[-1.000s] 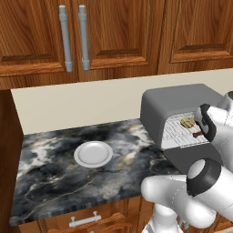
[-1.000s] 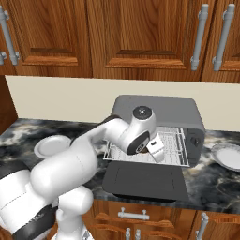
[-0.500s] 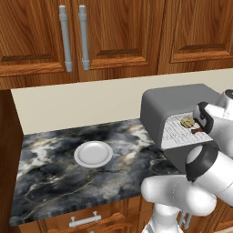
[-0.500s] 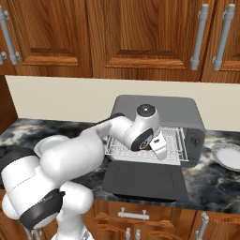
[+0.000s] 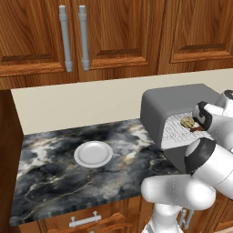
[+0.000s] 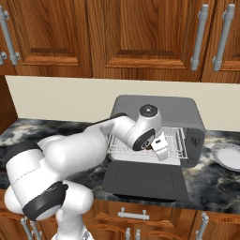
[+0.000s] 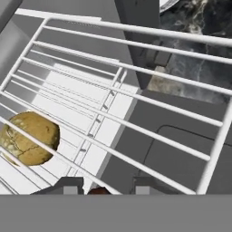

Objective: Open the toaster oven door. Place the bread on the bottom rack in the toaster oven and place the chicken drumstick on the top rack.

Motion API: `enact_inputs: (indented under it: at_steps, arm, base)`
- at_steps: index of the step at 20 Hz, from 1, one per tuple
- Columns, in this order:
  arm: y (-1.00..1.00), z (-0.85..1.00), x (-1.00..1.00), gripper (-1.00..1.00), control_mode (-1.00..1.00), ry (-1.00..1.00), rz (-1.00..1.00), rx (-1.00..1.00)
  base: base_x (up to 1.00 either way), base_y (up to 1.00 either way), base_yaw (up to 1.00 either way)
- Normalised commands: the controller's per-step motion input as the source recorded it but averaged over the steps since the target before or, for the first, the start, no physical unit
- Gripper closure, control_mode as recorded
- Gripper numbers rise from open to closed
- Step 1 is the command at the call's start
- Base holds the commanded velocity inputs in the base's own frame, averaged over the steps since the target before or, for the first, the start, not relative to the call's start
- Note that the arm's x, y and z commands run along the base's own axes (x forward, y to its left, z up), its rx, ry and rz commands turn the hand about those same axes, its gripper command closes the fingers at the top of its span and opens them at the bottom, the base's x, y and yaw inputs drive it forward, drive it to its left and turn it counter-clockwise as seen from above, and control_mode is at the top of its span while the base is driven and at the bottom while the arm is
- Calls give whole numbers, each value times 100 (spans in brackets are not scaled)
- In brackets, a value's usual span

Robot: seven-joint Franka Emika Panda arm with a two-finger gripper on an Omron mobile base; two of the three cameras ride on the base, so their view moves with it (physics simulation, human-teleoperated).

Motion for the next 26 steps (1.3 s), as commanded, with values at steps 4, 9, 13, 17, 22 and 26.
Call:
enact_inputs:
  at_steps: [4, 9, 13, 17, 22, 26]
  arm:
    - [-5, -18, 0, 100, -100, 0, 0, 0]
    - [-11, -2, 0, -100, -100, 0, 0, 0]
    - [-20, 2, 0, -100, -100, 0, 0, 0]
    - [-17, 10, 1, -100, -100, 0, 0, 0]
    - [-12, 27, -6, -100, -100, -5, 0, 0]
    - [-13, 33, -30, -100, -100, -11, 0, 0]
  base:
    - [0, 0, 0]
    - [0, 0, 0]
    - [0, 0, 0]
    - [0, 0, 0]
    - [0, 0, 0]
    - [0, 0, 0]
